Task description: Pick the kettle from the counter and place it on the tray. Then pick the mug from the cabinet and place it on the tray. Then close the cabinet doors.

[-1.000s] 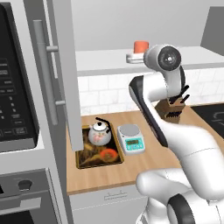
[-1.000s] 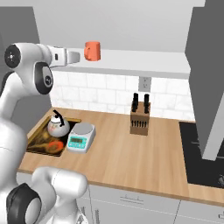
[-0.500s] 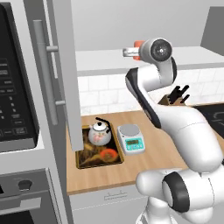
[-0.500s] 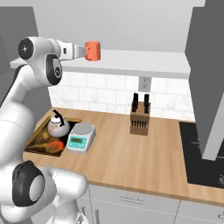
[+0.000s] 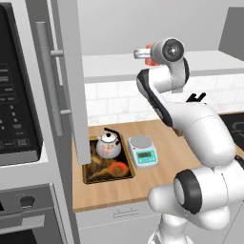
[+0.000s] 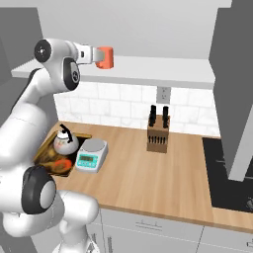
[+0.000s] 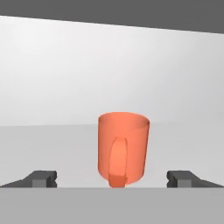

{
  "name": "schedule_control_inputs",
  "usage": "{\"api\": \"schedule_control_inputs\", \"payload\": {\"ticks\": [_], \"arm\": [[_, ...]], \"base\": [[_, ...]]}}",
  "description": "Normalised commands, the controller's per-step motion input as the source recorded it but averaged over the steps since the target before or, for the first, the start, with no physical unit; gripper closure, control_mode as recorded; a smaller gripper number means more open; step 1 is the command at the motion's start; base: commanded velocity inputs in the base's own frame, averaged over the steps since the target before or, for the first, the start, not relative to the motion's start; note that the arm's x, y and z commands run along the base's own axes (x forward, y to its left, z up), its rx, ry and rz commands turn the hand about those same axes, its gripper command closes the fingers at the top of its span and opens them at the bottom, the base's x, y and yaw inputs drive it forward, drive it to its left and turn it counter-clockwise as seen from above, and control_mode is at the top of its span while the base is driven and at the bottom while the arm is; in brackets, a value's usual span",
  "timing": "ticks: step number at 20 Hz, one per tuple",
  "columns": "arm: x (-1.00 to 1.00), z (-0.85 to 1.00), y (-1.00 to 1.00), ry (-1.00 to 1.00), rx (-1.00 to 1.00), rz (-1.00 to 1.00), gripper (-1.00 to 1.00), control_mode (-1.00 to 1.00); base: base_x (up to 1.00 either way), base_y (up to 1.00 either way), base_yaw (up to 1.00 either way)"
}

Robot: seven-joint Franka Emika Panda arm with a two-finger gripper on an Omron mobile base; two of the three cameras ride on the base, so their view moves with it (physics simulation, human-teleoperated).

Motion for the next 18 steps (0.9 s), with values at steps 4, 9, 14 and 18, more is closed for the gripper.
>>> {"api": "schedule_control_inputs", "payload": {"ticks": [4, 9, 14, 18], "arm": [[0.34, -0.05, -0.18, 0.05, 0.01, 0.0, -1.0, -1.0], [0.34, -0.02, -0.1, 0.06, 0.0, 0.0, -1.0, -1.0], [0.29, -0.01, -0.01, 0.04, 0.0, 0.0, -1.0, -1.0], [0.21, -0.09, -0.12, 0.01, 0.0, 0.0, -1.0, -1.0]], "base": [[0.0, 0.0, 0.0], [0.0, 0.0, 0.0], [0.0, 0.0, 0.0], [0.0, 0.0, 0.0]]}}
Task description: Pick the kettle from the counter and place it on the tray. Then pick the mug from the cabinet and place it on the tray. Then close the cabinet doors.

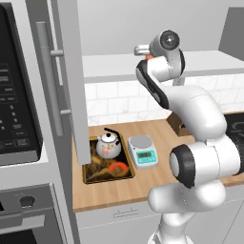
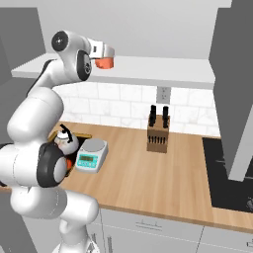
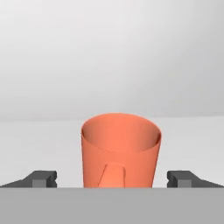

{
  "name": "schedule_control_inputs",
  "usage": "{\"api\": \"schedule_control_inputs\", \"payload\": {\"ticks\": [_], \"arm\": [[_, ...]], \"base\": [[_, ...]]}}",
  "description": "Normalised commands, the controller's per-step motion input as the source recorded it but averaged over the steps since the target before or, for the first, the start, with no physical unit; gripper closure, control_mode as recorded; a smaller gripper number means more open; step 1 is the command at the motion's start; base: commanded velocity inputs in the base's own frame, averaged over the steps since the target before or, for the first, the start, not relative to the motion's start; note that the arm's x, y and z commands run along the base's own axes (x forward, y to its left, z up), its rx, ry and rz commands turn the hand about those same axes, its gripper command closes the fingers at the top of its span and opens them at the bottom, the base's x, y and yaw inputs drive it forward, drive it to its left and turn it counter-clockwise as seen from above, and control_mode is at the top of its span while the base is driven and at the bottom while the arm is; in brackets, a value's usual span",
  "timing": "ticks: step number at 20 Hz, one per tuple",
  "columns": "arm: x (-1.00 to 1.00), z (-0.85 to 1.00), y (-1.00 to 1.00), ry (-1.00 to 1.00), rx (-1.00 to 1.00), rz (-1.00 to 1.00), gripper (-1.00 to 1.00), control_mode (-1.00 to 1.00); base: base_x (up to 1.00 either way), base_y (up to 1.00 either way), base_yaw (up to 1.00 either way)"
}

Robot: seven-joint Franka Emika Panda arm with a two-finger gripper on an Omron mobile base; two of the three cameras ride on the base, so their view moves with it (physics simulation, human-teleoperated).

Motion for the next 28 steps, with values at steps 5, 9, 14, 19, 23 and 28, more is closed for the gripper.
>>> {"api": "schedule_control_inputs", "payload": {"ticks": [5, 9, 14, 19, 23, 28], "arm": [[0.1, -0.1, -0.14, 0.01, 0.0, 0.0, -1.0, -1.0], [0.09, -0.07, -0.01, 0.01, 0.0, 0.0, -1.0, -1.0], [0.07, -0.04, 0.0, 0.01, 0.0, 0.0, 1.0, -1.0], [0.05, -0.05, 0.0, 0.02, 0.0, 0.0, 1.0, -1.0], [0.0, -0.09, 0.0, 0.06, 0.0, 0.0, 1.0, -1.0], [0.0, -0.1, 0.0, 0.02, 0.0, 0.0, 1.0, -1.0]], "base": [[0.0, 0.0, 0.0], [0.0, 0.0, 0.0], [0.0, 0.0, 0.0], [0.0, 0.0, 0.0], [0.0, 0.0, 0.0], [0.0, 0.0, 0.0]]}}
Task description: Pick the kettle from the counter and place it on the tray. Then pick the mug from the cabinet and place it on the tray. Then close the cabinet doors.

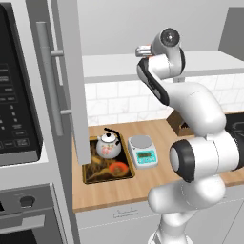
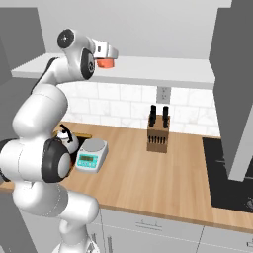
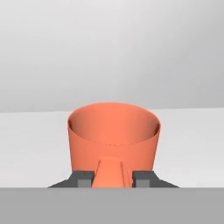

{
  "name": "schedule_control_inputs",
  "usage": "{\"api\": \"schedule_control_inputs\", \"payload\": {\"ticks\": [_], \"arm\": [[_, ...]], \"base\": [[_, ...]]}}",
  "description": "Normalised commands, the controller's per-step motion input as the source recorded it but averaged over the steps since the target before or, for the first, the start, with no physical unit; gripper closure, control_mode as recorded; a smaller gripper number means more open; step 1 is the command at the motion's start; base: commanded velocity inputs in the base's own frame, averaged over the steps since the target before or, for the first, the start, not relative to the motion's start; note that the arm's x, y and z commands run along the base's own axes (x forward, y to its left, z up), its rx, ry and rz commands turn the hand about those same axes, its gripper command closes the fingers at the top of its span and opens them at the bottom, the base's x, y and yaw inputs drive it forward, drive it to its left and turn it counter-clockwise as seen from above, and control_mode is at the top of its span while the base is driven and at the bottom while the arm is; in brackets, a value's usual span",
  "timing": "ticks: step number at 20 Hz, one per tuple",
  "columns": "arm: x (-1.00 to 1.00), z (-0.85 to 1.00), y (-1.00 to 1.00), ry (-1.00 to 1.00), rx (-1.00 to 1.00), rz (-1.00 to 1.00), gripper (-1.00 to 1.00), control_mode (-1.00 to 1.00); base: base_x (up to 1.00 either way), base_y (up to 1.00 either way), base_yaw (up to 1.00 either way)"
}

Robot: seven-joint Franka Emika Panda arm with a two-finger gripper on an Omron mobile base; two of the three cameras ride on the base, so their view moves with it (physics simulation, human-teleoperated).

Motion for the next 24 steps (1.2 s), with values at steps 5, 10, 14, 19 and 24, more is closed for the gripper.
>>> {"api": "schedule_control_inputs", "payload": {"ticks": [5, 10, 14, 19, 24], "arm": [[-0.01, -0.04, 0.0, 0.0, 0.0, -0.01, 1.0, -1.0], [-0.25, -0.01, 0.0, -0.05, 0.0, 0.0, 1.0, -1.0], [-0.68, 0.16, 0.13, -0.08, 0.0, 0.17, 1.0, -1.0], [-0.76, 0.2, 0.12, 0.0, -0.01, 0.35, 1.0, -1.0], [-0.98, 0.08, 0.03, 0.0, -0.01, 0.47, 1.0, -1.0]], "base": [[0.0, 0.0, 0.0], [0.0, 0.0, 0.0], [0.0, 0.0, 0.0], [0.0, 0.0, 0.0], [0.0, 0.0, 0.0]]}}
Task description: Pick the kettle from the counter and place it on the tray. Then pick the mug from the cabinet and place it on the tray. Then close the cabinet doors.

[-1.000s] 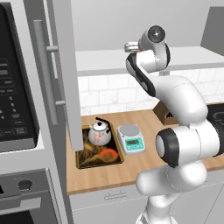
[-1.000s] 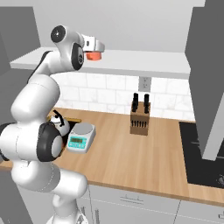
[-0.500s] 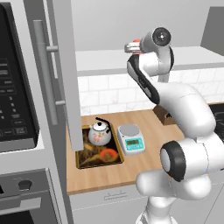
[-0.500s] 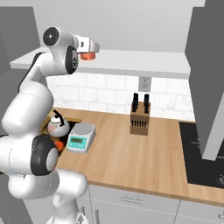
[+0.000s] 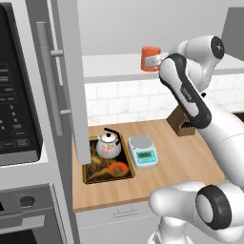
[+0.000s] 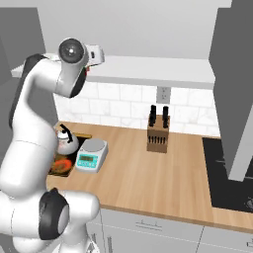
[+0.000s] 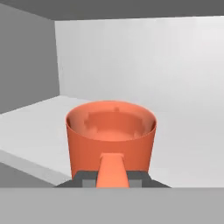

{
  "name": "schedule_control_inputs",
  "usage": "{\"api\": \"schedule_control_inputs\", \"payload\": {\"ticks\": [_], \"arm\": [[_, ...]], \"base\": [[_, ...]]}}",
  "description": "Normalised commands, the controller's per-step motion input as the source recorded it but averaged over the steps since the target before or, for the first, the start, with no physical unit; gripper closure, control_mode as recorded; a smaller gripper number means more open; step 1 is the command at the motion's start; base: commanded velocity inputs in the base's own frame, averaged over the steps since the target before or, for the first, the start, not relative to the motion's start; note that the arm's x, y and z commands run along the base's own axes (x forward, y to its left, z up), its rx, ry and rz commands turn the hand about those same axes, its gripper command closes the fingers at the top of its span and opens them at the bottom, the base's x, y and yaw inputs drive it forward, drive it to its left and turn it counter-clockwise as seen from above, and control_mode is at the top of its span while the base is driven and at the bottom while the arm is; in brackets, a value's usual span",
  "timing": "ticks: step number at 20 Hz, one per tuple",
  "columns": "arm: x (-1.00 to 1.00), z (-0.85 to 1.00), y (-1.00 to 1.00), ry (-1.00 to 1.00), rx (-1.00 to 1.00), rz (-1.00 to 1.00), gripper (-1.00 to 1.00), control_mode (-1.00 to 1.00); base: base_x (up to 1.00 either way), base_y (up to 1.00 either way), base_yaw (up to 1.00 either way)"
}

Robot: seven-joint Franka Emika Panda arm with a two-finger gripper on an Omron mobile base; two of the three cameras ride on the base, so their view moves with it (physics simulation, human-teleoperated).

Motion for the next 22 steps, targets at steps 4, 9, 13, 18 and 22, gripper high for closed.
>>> {"api": "schedule_control_inputs", "payload": {"ticks": [4, 9, 13, 18, 22], "arm": [[-1.0, -0.16, 0.22, 0.0, 0.0, 0.44, 1.0, -1.0], [-0.88, -0.45, 0.63, 0.01, -0.05, 0.32, 1.0, -1.0], [-0.78, -0.61, 0.7, 0.06, -0.12, 0.3, 1.0, -1.0], [-0.67, -0.71, 0.61, 0.11, -0.18, 0.36, 1.0, -1.0], [-0.34, -0.86, 0.57, 0.06, -0.15, 0.37, 1.0, -1.0]], "base": [[0.0, 0.0, 0.0], [0.0, 0.0, 0.0], [0.0, 0.0, 0.0], [0.0, 0.0, 0.0], [0.0, 0.0, 0.0]]}}
